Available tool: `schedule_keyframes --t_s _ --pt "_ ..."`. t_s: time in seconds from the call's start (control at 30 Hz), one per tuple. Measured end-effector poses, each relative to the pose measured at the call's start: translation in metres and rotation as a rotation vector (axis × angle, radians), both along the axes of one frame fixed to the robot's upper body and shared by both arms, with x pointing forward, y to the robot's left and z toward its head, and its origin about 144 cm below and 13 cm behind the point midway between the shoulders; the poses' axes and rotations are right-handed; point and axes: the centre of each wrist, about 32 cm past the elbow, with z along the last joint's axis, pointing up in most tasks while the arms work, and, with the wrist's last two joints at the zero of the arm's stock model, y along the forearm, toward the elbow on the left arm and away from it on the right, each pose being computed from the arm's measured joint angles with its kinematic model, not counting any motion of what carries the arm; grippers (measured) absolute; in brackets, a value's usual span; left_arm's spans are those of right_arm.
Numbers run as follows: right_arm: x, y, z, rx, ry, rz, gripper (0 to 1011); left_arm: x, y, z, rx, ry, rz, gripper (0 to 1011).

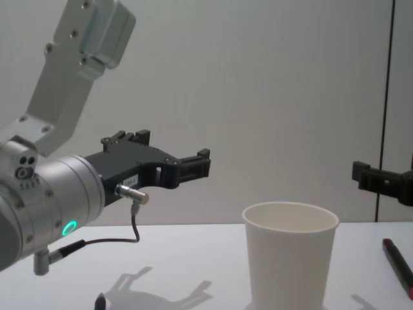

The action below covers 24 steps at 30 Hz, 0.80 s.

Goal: Place the pen into the pen holder.

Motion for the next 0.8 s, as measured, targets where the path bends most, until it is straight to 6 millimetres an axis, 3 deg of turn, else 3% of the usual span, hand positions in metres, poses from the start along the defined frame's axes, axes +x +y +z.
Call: schedule_keyframes --t_s 0.8 --pt "0.0 0.0 0.0 0.0 0.0 0.0 1001 0.0 0.0 0.0 0.0 0.0 0.0 1001"
